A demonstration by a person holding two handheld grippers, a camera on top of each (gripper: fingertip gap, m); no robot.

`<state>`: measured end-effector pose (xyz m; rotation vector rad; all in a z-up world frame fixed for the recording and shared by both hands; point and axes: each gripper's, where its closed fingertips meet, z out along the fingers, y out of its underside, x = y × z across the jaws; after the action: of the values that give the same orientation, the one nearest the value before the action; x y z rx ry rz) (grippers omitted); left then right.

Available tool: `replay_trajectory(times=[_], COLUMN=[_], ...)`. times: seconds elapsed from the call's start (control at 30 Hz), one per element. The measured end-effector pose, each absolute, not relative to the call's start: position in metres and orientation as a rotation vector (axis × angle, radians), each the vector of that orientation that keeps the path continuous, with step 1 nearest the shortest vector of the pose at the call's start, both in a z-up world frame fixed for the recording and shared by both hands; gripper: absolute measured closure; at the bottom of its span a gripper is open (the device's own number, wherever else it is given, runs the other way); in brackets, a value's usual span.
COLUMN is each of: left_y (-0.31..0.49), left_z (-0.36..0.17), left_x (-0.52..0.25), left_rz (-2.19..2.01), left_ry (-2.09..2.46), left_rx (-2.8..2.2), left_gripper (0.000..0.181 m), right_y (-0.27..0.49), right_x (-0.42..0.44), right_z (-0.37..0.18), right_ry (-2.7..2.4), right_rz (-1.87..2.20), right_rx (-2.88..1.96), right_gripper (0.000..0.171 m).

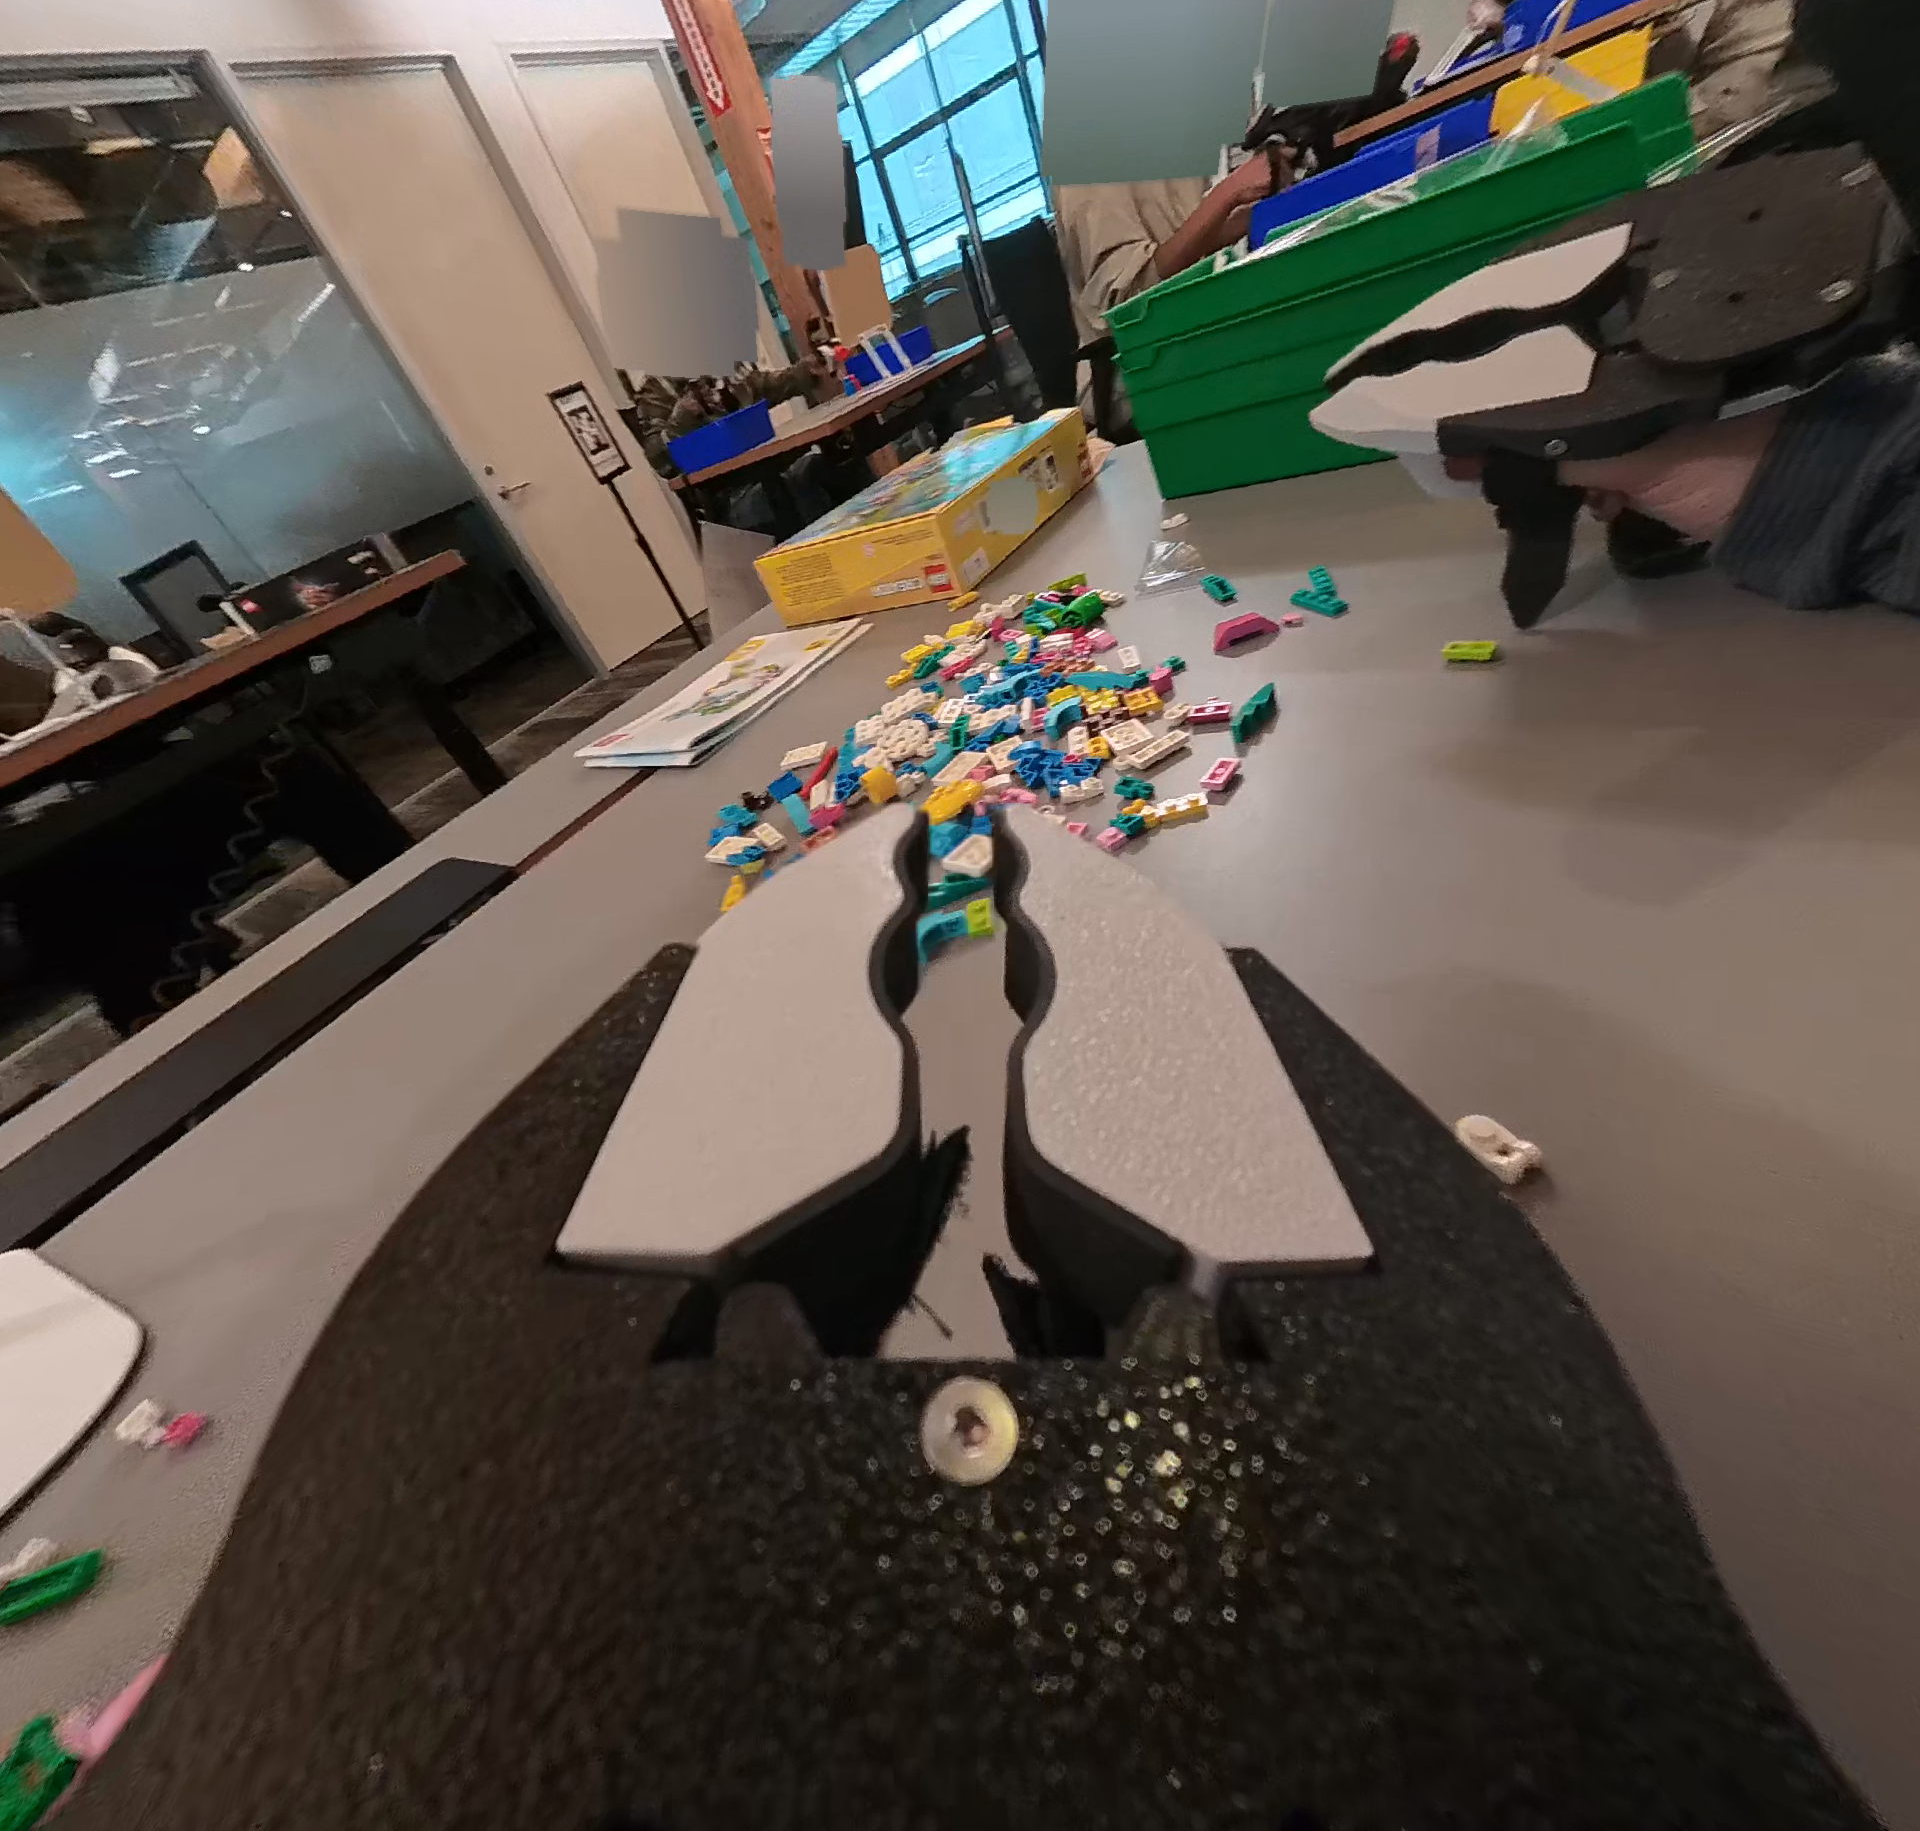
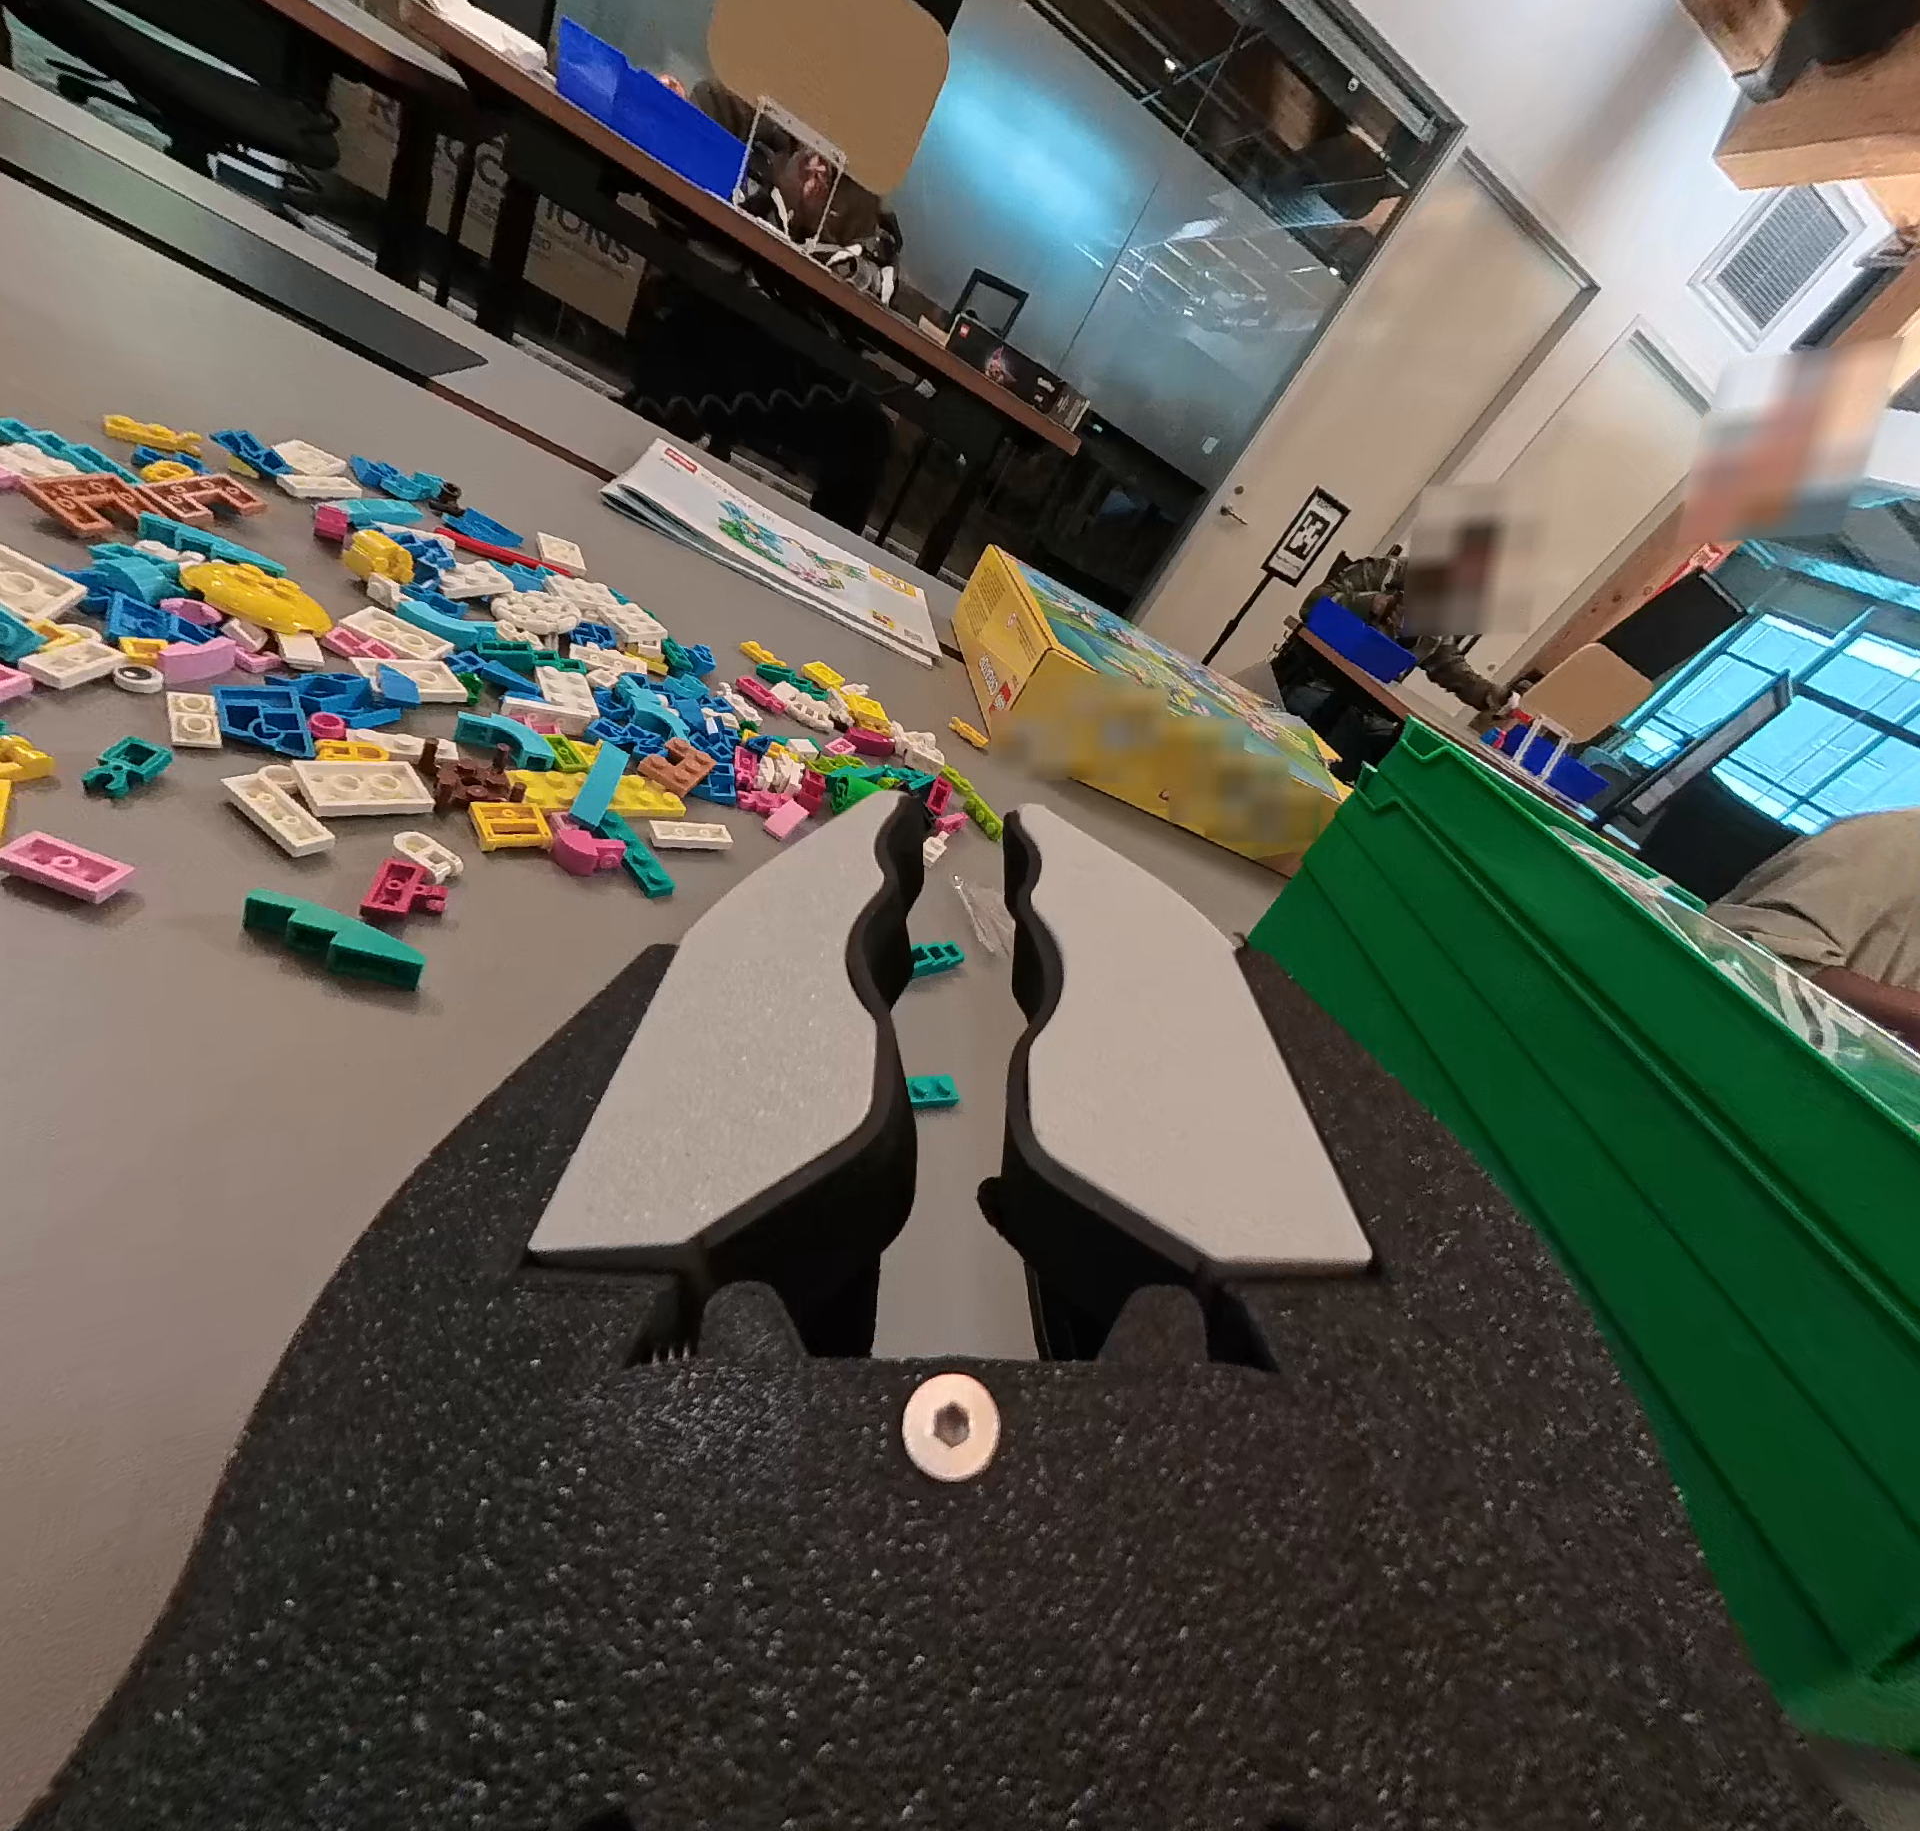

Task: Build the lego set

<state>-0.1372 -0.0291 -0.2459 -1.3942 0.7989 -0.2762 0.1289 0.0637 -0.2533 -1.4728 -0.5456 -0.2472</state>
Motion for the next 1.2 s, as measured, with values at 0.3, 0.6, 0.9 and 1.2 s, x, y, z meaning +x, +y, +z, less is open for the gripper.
replay_trajectory(times=[0.3, 0.6, 0.9, 1.2], left_y=[-0.026, -0.027, -0.025, -0.026], left_z=[-0.251, -0.251, -0.249, -0.252], left_x=[-0.140, -0.140, -0.143, -0.140], left_rz=[-0.278, -0.344, -0.381, -0.357], left_ry=[0.807, 0.785, 0.752, 0.787], left_rx=[-1.420, -1.418, -1.420, -1.425], left_gripper=[0.181, 0.181, 0.174, 0.176], right_y=[0.062, 0.059, 0.060, 0.060], right_x=[0.127, 0.124, 0.127, 0.127], right_z=[-0.252, -0.251, -0.252, -0.251], right_ry=[-0.569, -0.576, -0.547, -0.548], right_rz=[-0.277, -0.204, -0.171, -0.164], right_rx=[-1.449, -1.449, -1.462, -1.456], right_gripper=[0.171, 0.171, 0.171, 0.171])
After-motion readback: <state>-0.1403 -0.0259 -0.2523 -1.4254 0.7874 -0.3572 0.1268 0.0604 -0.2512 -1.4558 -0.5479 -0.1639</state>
